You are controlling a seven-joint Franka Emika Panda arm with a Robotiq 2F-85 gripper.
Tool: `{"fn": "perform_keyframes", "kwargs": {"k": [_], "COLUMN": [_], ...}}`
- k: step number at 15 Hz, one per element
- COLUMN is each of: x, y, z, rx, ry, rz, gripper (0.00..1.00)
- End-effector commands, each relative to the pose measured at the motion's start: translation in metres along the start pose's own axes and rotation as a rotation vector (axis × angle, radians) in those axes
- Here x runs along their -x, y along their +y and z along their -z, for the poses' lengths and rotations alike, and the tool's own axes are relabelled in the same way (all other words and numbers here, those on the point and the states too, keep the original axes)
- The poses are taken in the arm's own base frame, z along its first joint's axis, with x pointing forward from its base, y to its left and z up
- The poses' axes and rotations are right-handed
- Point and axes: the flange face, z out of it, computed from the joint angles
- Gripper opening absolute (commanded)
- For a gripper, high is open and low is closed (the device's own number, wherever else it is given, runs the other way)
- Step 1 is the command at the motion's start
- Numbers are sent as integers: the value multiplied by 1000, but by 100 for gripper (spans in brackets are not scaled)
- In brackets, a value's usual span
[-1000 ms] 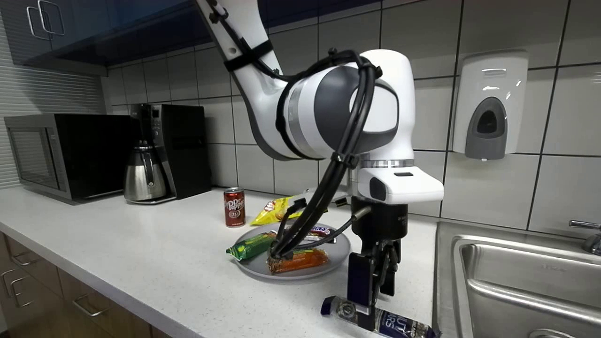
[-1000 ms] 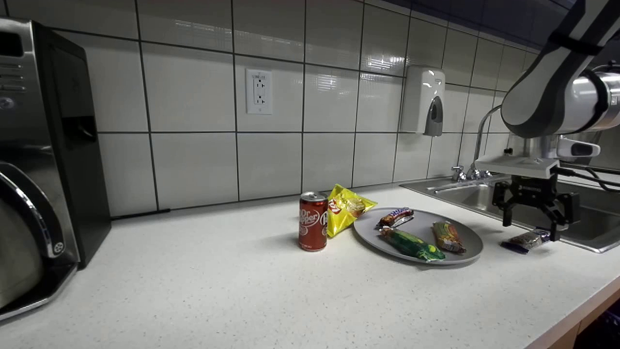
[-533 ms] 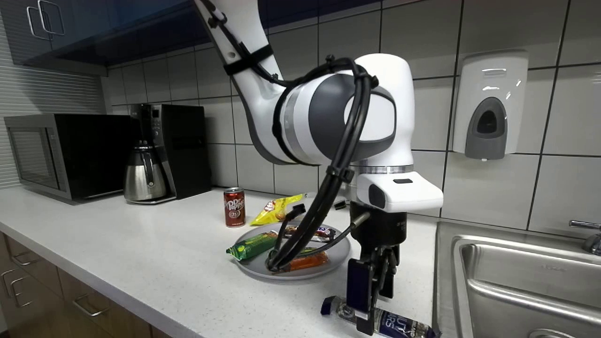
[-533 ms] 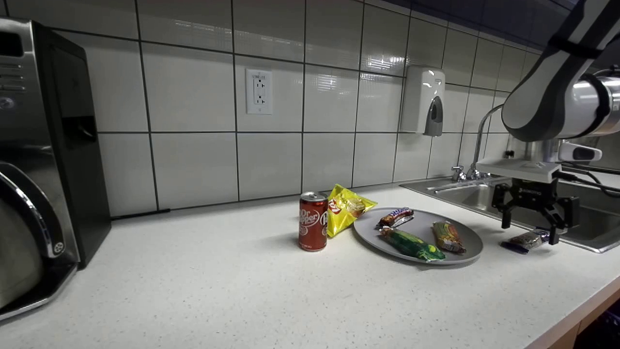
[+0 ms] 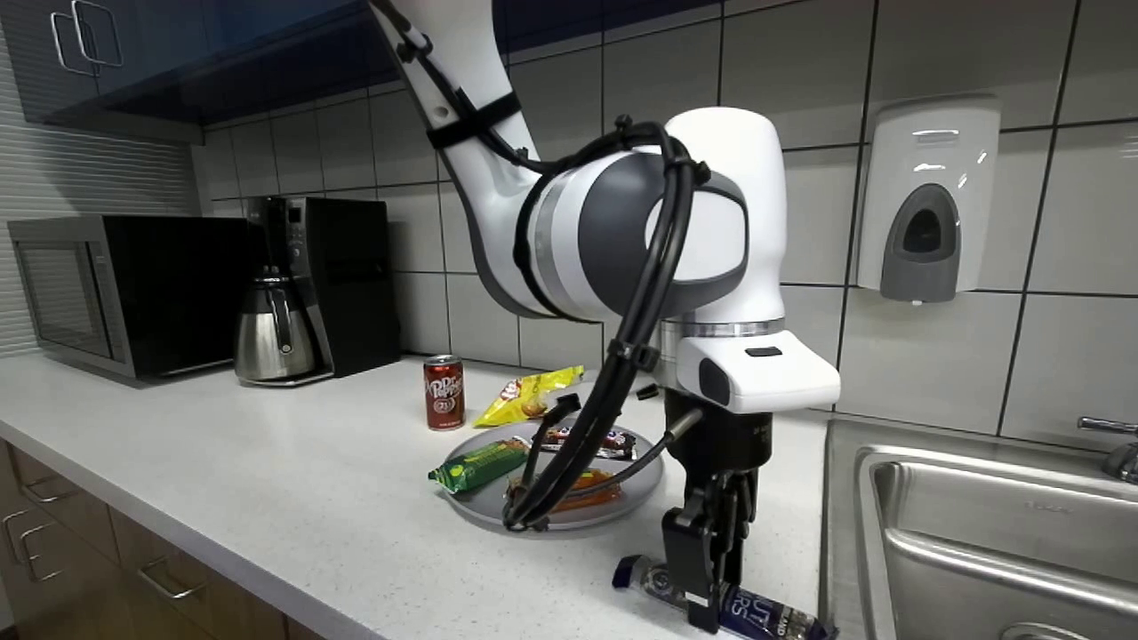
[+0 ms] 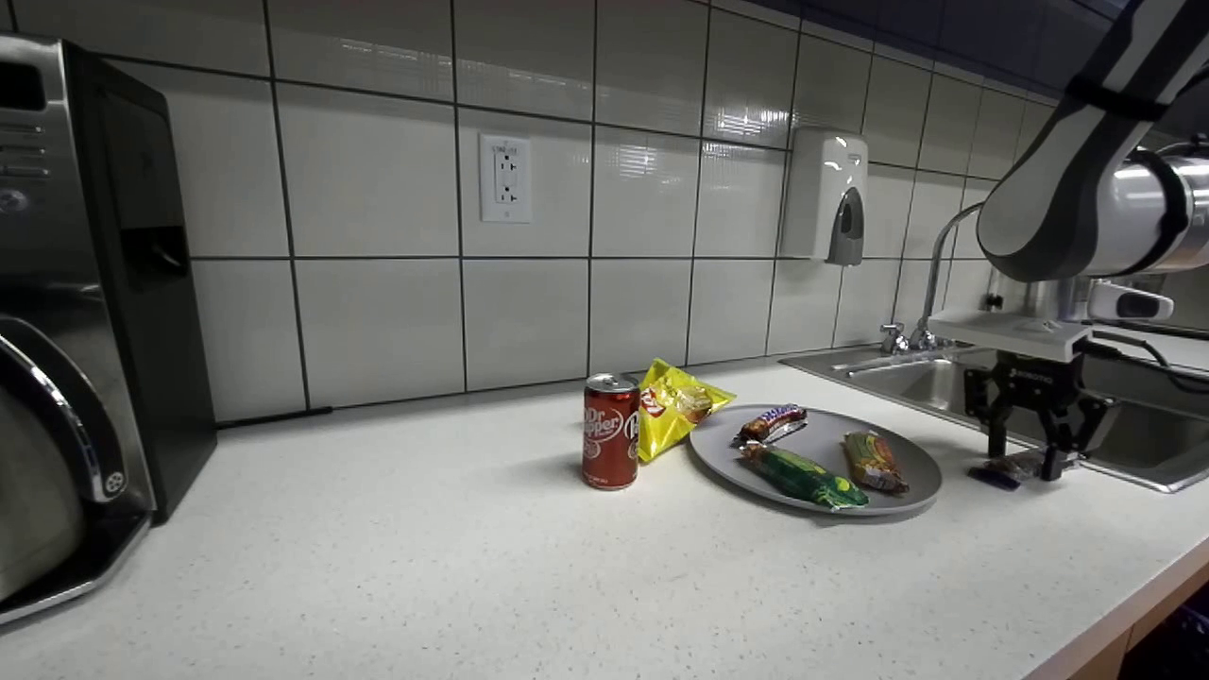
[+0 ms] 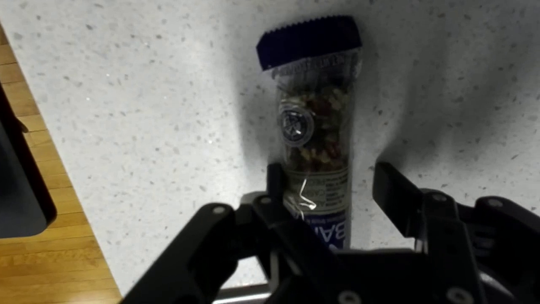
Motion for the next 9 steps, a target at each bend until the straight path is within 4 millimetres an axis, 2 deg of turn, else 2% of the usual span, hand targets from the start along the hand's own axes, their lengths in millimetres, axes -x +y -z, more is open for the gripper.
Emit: {"fn": "perform_keyframes", "kwargs": {"k": [1, 4, 9], "x": [-2, -2, 2], "y": [3, 1, -6], "z": [-1, 2, 15], "rx": [-16, -25, -47], "ry": [-9, -6, 11], "rz": [14, 16, 39], "gripper": [27, 7, 8]}}
